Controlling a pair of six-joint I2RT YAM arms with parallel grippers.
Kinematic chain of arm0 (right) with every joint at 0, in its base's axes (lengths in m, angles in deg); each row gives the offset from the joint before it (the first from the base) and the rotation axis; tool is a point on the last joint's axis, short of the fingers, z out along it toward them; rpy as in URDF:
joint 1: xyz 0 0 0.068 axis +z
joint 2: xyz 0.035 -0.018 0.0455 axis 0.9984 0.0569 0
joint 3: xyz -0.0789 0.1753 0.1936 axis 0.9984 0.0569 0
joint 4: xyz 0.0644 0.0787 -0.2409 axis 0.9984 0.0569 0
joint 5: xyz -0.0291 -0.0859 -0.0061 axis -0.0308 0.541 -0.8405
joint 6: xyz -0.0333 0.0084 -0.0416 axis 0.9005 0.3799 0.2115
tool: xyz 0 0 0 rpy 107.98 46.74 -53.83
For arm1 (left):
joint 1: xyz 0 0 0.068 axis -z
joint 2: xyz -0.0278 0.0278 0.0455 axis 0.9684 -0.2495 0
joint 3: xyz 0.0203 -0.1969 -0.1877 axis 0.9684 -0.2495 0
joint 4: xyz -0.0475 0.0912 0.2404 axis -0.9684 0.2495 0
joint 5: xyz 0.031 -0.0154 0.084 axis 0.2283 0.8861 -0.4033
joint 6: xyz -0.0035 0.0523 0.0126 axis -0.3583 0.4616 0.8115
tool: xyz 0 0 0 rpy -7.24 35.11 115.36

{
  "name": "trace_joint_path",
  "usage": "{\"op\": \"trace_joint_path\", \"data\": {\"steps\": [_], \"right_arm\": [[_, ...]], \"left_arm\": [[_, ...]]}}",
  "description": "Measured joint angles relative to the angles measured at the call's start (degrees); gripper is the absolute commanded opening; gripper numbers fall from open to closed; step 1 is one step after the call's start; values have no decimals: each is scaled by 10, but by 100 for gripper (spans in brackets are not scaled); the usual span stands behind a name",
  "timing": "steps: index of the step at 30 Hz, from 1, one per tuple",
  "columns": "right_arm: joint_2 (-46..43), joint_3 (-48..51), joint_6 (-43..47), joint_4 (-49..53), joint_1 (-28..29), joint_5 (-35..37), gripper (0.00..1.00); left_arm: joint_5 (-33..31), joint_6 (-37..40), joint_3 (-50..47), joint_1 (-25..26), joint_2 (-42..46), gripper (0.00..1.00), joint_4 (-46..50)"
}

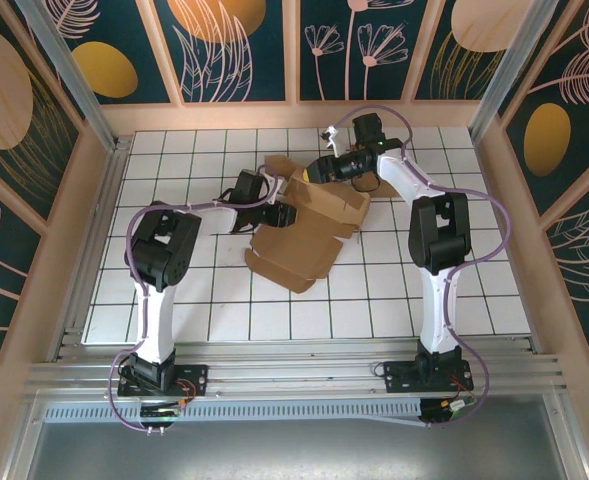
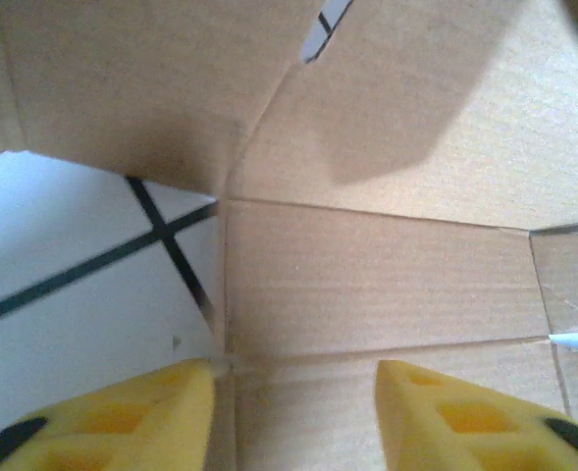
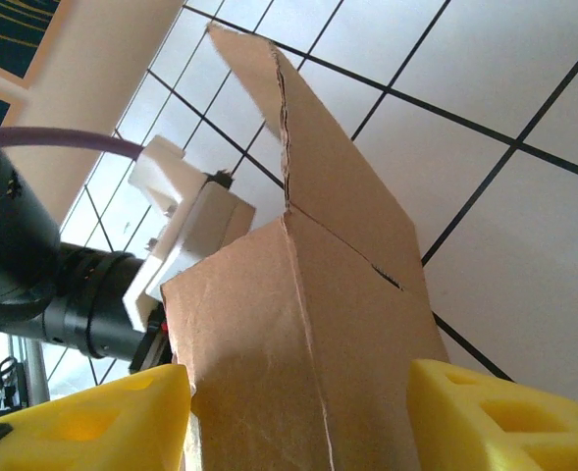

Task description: Fold the paper box

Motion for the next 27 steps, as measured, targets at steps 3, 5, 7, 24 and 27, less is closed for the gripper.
{"op": "trace_joint_path", "data": {"steps": [3, 5, 7, 24, 27], "right_arm": [[0, 0, 0, -1, 0, 0, 60], [0, 0, 0, -1, 0, 0, 60], [0, 0, 0, -1, 0, 0, 60], [0, 0, 1, 0, 0, 0, 60], [0, 0, 0, 0, 0, 0, 60]], "left_arm": [[-33, 6, -37, 0, 58, 56, 4], [-65, 18, -59, -3, 118, 56, 9], [-90, 36, -64, -10, 171, 59, 12], [70, 235, 242, -116, -19, 78, 185], [97, 241, 317, -115, -75, 65, 216]]}}
